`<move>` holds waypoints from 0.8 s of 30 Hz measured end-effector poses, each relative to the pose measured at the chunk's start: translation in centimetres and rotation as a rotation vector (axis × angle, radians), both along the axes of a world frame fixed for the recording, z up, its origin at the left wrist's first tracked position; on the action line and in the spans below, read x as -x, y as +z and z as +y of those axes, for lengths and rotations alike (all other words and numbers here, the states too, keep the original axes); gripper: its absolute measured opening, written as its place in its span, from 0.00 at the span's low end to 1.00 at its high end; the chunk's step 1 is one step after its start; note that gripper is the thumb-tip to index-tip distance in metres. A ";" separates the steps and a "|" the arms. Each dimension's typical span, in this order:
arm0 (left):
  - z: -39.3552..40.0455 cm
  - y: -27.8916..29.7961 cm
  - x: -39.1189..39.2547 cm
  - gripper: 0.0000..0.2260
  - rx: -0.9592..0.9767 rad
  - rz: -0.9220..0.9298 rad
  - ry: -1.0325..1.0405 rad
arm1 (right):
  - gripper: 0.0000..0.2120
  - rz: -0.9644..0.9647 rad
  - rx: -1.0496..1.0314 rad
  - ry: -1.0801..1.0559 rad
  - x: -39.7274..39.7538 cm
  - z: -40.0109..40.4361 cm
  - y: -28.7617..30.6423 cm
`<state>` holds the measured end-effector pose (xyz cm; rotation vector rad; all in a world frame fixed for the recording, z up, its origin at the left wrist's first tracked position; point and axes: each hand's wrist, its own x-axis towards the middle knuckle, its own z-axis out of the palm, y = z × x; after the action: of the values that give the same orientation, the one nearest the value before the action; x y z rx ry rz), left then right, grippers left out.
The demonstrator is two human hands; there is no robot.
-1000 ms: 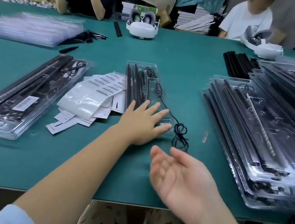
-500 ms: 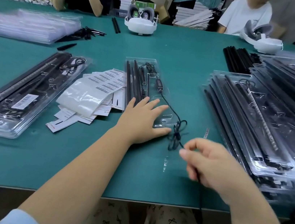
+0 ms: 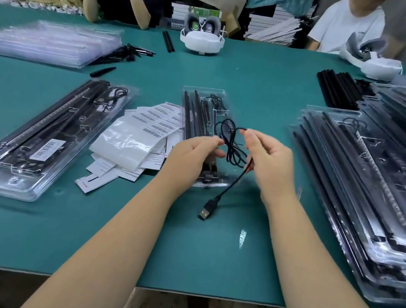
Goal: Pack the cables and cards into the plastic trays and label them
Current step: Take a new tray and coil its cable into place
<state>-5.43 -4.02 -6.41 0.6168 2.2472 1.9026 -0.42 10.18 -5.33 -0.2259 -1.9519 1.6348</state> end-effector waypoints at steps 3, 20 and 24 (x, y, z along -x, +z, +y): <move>0.4 0.1 0.5 0.17 -0.003 -0.001 0.059 | 0.06 0.073 -0.146 0.101 -0.7 -0.5 -0.4; -1.3 1.3 0.2 0.06 -0.336 -0.183 -0.033 | 0.18 -0.454 -0.223 0.076 -0.6 1.4 -0.8; -1.4 1.3 0.4 0.09 -0.498 -0.269 -0.071 | 0.16 -0.366 -0.449 0.178 -0.8 0.7 -1.0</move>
<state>-5.87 -5.43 -5.13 0.4492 1.5772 2.3567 0.36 10.84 -6.36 -0.1861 -2.6249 1.2729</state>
